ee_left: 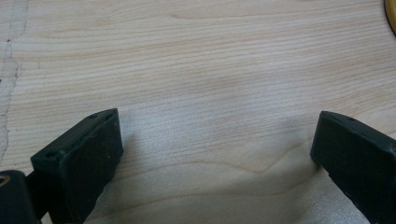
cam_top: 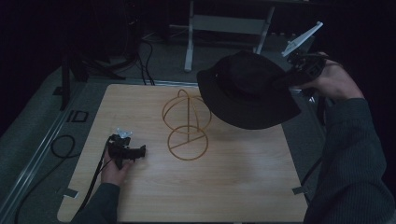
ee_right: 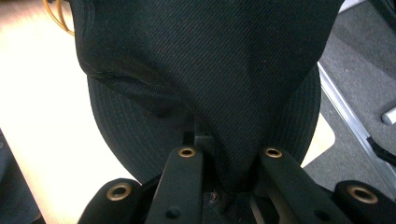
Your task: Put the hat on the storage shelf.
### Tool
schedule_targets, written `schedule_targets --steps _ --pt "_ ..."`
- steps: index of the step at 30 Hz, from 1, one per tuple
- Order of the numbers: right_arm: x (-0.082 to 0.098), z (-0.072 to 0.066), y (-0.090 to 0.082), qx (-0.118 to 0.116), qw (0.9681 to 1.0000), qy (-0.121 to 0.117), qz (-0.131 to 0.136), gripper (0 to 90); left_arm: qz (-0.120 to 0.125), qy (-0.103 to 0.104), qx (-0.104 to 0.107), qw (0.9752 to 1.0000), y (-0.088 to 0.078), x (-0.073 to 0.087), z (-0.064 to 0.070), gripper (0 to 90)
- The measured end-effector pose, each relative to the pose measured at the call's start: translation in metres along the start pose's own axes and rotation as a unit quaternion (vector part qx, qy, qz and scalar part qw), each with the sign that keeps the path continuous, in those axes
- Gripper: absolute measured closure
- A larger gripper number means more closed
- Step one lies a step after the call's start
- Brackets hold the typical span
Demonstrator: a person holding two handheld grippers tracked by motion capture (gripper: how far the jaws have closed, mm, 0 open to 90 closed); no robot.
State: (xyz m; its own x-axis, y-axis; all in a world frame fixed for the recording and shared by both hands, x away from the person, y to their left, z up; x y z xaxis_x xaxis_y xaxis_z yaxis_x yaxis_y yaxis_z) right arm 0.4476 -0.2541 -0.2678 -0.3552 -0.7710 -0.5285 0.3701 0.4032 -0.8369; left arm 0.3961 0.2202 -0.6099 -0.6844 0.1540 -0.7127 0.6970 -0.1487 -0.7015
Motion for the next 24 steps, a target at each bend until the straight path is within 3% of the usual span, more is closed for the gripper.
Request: schedule_targets --steps 24 --pt "-0.029 -0.019 0.002 -0.029 0.9985 -0.039 0.026 85.3 0.000 0.000 0.000 1.0000 0.000 0.000 0.000 2.5"
Point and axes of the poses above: each handheld gripper's, and its own axes: y roughly forward along the jaws, x roughly out of its underside, z roughly to its right, the point moved 6 cm from there along y, roughly forward along the jaws, and after that the axes turned 2 degrees about z, right-handed, at the moved point
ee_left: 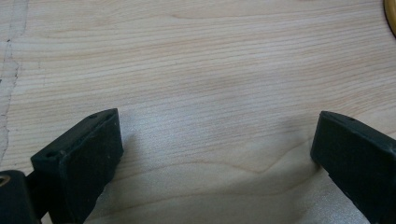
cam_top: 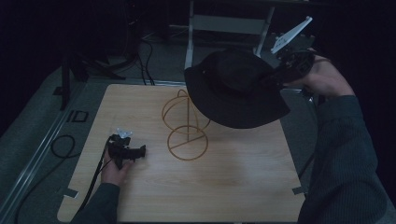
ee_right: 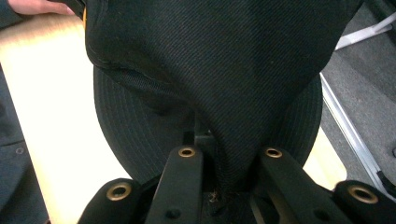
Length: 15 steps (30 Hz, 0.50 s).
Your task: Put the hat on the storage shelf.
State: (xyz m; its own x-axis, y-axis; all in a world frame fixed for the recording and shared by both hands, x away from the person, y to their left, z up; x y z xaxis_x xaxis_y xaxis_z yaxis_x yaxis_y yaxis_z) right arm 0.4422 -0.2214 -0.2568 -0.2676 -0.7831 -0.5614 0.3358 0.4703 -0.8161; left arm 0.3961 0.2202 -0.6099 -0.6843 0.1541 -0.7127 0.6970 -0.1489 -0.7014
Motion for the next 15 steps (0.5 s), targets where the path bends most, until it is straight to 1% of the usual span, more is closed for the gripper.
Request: schedule_targets --steps 7,9,11,15 --pt "-0.004 -0.002 -0.007 0.004 0.9999 -0.006 0.013 85.4 0.000 0.000 0.000 1.0000 0.000 0.000 0.000 2.5" --pt "-0.006 -0.004 -0.009 0.001 0.9998 -0.009 0.018 85.3 0.000 0.000 0.000 1.0000 0.000 0.000 0.000 2.5" --pt "-0.008 -0.006 -0.009 -0.003 0.9997 -0.014 0.021 85.4 0.000 0.000 0.000 1.0000 0.000 0.000 0.000 2.4" --pt "-0.013 -0.009 -0.005 -0.008 0.9996 -0.021 0.018 85.3 0.000 0.000 0.000 1.0000 0.000 0.000 0.000 2.5"
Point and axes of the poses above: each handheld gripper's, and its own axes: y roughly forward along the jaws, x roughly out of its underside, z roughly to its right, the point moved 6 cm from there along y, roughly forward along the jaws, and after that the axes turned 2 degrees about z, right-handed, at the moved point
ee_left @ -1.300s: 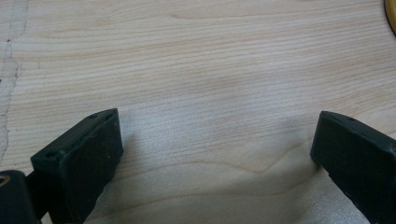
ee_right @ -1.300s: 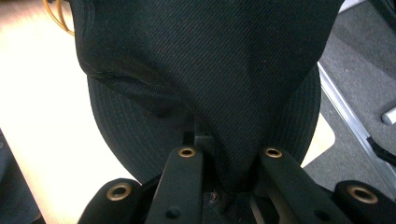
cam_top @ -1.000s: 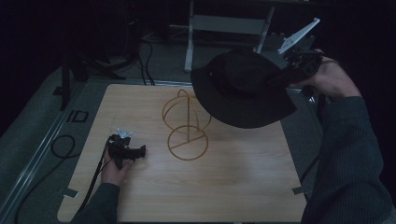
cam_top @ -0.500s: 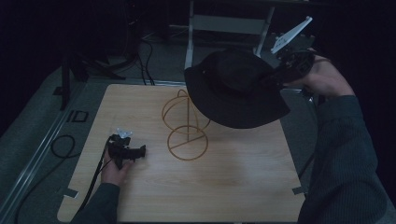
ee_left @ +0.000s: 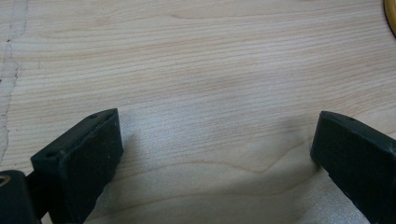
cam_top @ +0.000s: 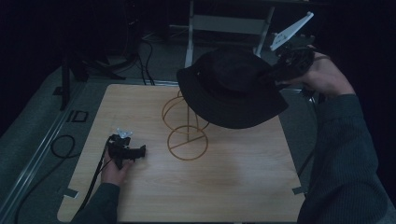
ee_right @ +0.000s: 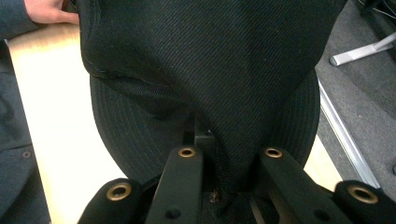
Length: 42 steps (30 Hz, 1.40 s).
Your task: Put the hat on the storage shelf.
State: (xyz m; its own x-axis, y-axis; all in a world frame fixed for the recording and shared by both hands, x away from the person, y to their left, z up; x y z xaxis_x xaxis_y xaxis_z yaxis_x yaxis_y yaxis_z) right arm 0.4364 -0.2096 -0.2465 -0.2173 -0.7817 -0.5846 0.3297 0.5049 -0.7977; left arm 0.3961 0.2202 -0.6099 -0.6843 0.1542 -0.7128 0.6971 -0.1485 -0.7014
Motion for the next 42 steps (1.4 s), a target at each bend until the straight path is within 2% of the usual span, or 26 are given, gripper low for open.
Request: schedule_targets --steps 19,34,42 --pt "-0.018 -0.011 0.032 -0.029 0.9992 -0.024 -0.016 85.3 -0.001 0.000 0.000 1.0000 0.000 0.000 0.000 2.5" --pt "-0.034 -0.020 0.078 -0.061 0.9969 -0.038 -0.033 85.2 0.000 0.000 0.000 1.0000 0.000 0.000 0.000 2.5" --pt "-0.040 -0.025 0.102 -0.074 0.9957 -0.035 -0.045 84.8 0.002 -0.001 -0.001 1.0000 0.000 0.000 0.000 2.5"
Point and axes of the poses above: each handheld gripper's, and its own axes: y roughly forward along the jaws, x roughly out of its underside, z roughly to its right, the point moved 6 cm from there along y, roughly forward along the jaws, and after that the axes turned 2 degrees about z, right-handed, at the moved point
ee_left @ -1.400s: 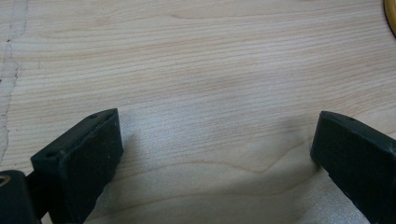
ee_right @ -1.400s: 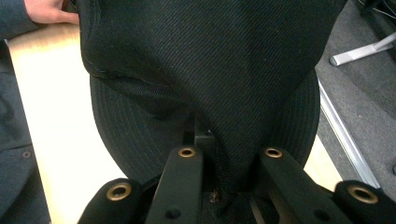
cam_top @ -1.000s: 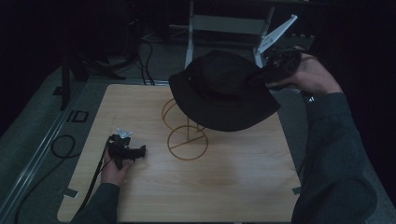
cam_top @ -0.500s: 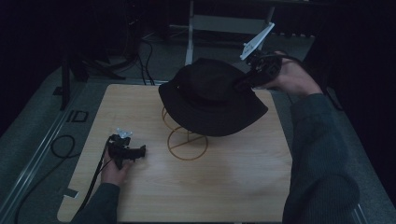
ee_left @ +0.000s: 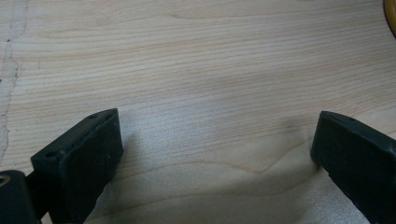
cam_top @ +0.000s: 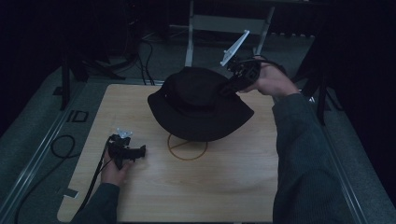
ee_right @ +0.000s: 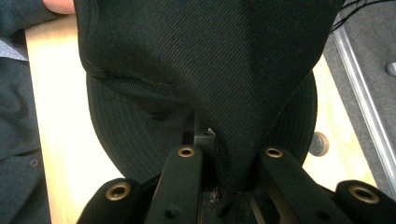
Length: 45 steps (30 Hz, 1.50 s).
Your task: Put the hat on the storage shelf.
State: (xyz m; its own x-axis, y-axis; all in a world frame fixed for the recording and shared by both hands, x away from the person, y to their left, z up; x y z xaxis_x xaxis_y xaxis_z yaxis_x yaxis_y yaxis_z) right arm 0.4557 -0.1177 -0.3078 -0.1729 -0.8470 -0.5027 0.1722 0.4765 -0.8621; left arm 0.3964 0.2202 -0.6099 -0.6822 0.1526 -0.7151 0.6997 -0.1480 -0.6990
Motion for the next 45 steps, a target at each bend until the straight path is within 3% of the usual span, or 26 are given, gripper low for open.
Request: schedule_targets --steps 7,17,22,29,30,39,42,45 --pt "-0.003 0.001 0.018 -0.005 0.9999 0.009 -0.007 83.6 0.000 0.000 0.000 1.0000 0.000 0.000 0.000 2.5" --pt "-0.009 -0.005 0.034 -0.015 0.9996 0.001 -0.024 77.6 0.000 0.001 0.000 1.0000 0.000 0.000 0.000 2.5" --pt "-0.010 -0.007 0.041 -0.025 0.9992 0.003 -0.032 62.1 0.000 0.000 0.000 1.0000 0.000 0.000 0.000 2.5" --pt "-0.004 -0.005 0.040 -0.020 0.9981 0.029 -0.050 43.6 0.001 0.002 0.000 1.0000 0.000 0.000 0.000 2.5" --pt "-0.001 -0.005 0.037 -0.011 0.9984 0.027 -0.048 34.3 0.001 0.002 0.000 1.0000 0.000 0.000 0.000 2.5" --pt "0.013 -0.002 0.028 0.010 0.9979 0.050 -0.039 26.8 0.001 0.002 0.000 1.0000 0.000 0.000 0.000 2.5" --pt "0.017 -0.002 0.027 0.013 0.9978 0.053 -0.038 27.1 0.000 0.002 0.001 1.0000 0.000 0.000 0.000 2.5" --pt "0.022 -0.004 0.025 0.013 0.9975 0.058 -0.037 33.5 0.000 0.002 0.001 1.0000 0.000 0.000 0.000 2.5"
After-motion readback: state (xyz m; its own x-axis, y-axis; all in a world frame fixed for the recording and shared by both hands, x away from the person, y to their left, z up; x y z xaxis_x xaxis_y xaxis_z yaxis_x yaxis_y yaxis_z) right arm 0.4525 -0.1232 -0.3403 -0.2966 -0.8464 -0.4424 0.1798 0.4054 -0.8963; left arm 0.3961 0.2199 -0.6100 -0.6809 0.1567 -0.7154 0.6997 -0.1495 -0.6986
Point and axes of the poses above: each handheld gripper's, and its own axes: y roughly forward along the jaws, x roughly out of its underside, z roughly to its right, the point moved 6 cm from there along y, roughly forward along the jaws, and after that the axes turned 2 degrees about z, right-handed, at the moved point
